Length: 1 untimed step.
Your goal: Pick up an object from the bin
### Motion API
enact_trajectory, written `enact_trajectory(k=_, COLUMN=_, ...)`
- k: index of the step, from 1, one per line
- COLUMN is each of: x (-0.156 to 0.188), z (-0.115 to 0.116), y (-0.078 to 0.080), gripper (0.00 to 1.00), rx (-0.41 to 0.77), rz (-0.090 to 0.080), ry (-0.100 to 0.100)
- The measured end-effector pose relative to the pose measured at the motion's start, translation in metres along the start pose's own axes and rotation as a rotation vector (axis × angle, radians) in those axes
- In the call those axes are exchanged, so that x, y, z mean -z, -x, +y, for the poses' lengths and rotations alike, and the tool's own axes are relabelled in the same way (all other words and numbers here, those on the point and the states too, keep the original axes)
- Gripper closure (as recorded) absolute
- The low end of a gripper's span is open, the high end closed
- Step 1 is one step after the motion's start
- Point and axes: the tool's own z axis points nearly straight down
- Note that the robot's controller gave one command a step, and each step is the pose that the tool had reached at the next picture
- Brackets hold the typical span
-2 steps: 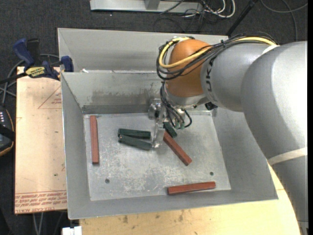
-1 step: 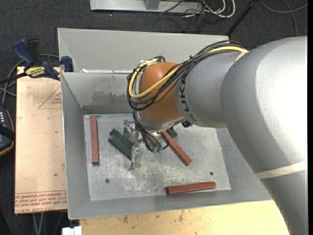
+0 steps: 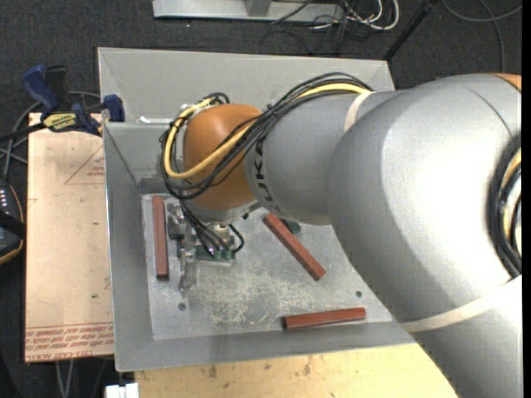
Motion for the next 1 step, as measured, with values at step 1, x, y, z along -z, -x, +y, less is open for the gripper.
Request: enact_trajectory(k=1, x=0.0006, z=-0.0755, y=0.0272, gripper=0.00, rx=-0.257, rz=-0.001, ry=-0.007)
